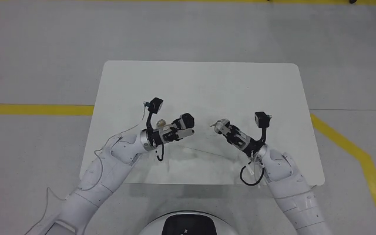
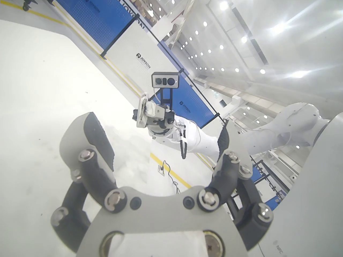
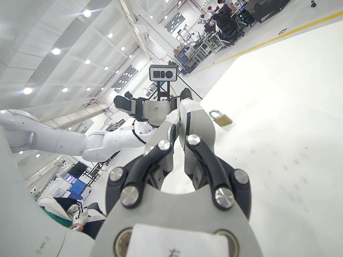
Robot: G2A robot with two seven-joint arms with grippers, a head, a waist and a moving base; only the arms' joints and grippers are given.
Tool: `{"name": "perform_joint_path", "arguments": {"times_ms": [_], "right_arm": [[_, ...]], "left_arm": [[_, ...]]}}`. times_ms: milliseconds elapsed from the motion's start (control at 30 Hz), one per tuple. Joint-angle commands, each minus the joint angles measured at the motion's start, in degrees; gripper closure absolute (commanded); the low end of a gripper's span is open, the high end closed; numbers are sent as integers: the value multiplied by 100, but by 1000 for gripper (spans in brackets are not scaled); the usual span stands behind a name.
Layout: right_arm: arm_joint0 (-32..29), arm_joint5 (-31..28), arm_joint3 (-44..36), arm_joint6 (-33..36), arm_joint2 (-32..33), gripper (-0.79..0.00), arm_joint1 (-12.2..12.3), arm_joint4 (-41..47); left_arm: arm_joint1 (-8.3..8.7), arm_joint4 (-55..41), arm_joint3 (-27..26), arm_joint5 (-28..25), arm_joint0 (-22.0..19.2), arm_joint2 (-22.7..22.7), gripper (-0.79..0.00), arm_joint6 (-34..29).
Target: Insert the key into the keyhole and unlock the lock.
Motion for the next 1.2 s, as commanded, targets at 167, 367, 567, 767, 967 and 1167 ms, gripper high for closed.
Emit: {"name": "perform_joint_path", "arguments": {"times_ms": [167, 367, 567, 767, 967, 1167], "right_arm": [[18, -19, -23, 116, -44, 0, 15, 5], [50, 32, -19, 119, -74, 0, 20, -85], [79, 74, -12, 101, -105, 0, 22, -167], [109, 103, 5, 118, -149, 0, 25, -157], [126, 130, 8, 117, -169, 0, 31, -165], [147, 163, 27, 110, -158, 0, 40, -148]], "left_arm": [[-118, 485, 208, 230, -235, 264, -705, 100], [-210, 644, 231, 342, -312, 383, -622, 374], [-293, 823, 297, 421, -367, 475, -489, 616], [-355, 869, 420, 458, -429, 542, -388, 673], [-387, 940, 512, 476, -480, 548, -360, 650], [-421, 1043, 550, 485, -495, 566, -302, 683]]}}
